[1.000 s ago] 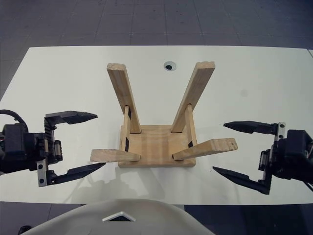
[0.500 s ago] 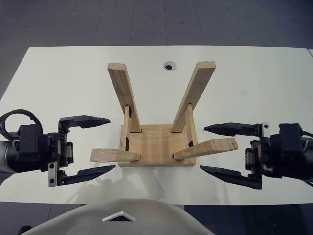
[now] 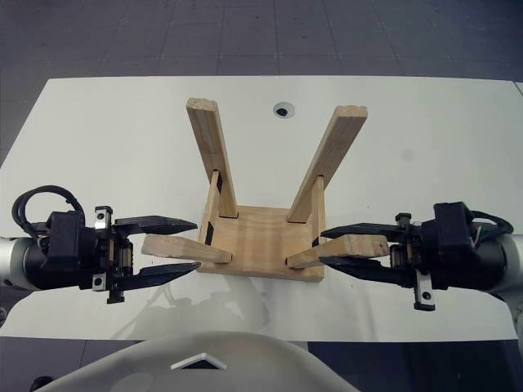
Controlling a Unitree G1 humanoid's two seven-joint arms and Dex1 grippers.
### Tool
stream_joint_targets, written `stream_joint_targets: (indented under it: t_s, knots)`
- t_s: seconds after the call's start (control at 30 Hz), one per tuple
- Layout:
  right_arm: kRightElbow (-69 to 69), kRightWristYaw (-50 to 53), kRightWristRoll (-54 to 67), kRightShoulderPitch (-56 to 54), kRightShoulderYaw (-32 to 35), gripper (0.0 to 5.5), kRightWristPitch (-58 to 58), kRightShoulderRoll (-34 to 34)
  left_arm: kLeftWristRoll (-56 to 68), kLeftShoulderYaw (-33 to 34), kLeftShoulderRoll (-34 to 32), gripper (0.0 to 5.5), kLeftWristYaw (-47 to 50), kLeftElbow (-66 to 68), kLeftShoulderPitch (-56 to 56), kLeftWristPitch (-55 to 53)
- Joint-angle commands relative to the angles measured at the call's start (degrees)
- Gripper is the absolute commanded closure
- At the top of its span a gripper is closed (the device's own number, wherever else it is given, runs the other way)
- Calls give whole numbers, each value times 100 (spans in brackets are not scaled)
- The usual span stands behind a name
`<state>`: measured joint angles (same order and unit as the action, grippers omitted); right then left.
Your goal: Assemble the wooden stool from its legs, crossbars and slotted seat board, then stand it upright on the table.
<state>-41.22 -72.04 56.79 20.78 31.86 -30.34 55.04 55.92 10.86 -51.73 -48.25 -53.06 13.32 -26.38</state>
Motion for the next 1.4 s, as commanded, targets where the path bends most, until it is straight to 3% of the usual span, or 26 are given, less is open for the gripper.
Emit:
stream_joint_targets:
  t_s: [0.03, 0.37, 0.6, 0.87, 1.17, 1.4]
  knots:
    - [-212, 83, -40, -105, -284, 427, -88, 116, -60, -27, -63, 384, -172, -30, 13, -15]
    - [-347, 286, -29, -587, -919, 434, -127, 171, -214, 217, -160, 421, -747, -101, 442, 197]
    - [-390, 274, -167, -456, -662, 435, 90, 100, -601, 620, -71, 430, -1174, -102, 879, 677]
    - [-338, 465, -925, -236, -503, 435, 951, -346, -910, 469, 74, 430, -905, 197, 738, 886]
    - [-510, 1430, -1678, -191, -843, 435, 508, -254, -955, 287, -37, 430, -461, 168, 575, 371]
    - [-445, 918, -1094, -167, -1121, 435, 334, 37, -522, 116, -86, 430, -657, 230, 493, 170]
